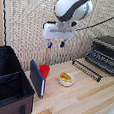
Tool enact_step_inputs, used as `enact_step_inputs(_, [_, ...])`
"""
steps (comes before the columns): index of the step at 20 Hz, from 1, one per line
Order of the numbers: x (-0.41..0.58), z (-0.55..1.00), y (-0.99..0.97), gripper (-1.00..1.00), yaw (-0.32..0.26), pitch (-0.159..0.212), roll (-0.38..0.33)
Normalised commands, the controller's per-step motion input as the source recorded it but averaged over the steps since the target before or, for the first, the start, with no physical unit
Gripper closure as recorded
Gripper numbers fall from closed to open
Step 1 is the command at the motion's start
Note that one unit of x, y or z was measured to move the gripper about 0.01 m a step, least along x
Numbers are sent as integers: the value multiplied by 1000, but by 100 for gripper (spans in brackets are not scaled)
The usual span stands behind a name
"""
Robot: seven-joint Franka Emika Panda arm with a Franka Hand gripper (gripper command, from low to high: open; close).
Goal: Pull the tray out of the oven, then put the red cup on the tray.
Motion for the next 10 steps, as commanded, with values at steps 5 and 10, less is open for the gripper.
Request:
enact_step_inputs(5, [15,0,-357,-100,36,-21,-354])
enact_step_inputs(10, [0,0,-413,-100,43,-31,-361])
